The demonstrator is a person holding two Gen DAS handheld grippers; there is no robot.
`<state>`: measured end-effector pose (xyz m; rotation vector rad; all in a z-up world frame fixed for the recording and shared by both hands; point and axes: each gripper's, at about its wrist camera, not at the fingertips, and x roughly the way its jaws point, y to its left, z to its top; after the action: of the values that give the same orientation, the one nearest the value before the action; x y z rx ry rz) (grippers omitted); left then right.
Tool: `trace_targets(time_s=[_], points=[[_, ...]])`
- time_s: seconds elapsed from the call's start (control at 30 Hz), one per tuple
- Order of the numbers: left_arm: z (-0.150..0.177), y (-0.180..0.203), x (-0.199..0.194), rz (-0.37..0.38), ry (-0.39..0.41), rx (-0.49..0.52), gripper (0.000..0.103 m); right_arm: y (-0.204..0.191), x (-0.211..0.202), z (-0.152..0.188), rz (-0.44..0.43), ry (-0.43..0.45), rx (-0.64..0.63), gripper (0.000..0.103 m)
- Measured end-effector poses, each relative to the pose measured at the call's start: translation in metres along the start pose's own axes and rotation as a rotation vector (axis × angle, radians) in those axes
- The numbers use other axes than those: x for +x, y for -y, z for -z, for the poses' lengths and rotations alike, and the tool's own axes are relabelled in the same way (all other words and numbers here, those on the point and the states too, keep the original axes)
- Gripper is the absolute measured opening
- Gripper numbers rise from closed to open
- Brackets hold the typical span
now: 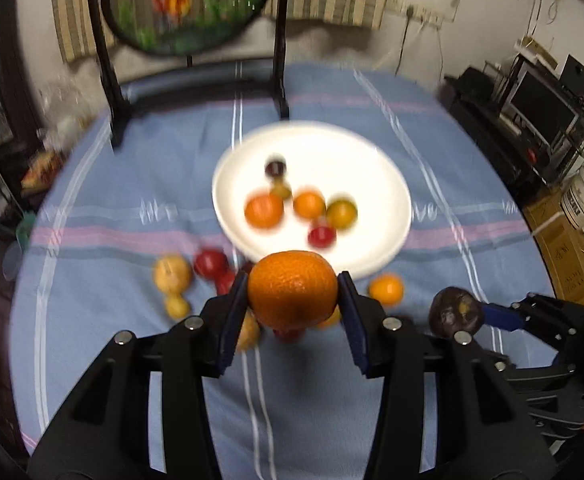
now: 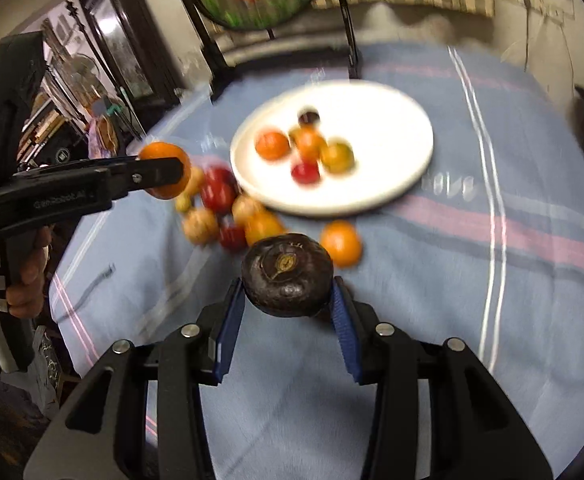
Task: Organize fruits
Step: 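Lower the dark fruit and orange onto the white plate and open both tools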
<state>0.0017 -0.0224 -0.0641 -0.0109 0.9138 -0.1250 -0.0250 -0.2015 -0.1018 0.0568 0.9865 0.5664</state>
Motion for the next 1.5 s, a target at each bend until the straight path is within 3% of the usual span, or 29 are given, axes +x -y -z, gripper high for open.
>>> trace_targets(time_s=[0.23,0.4,0.8,1.5], points=[[-0.049,0.012,-0.009,-0.025,0.084,0.058,0.046,-0.001,-0.038,-0.072,0.049,0.155,-0.063,0.044],[-0.066,0.02,0.004,-0.024,0.086,0.079,0.046,0.008,-0.039,-0.102,0.074,0.19,-0.071,0.044],[-0.086,0.016,0.058,-0.028,0.017,0.085,0.046,0.029,0.001,-0.129,0.07,0.135,-0.067,0.044],[-0.093,-0.013,0.128,-0.019,-0.06,0.089,0.046,0.073,0.076,-0.137,0.084,0.001,-0.003,0.044]])
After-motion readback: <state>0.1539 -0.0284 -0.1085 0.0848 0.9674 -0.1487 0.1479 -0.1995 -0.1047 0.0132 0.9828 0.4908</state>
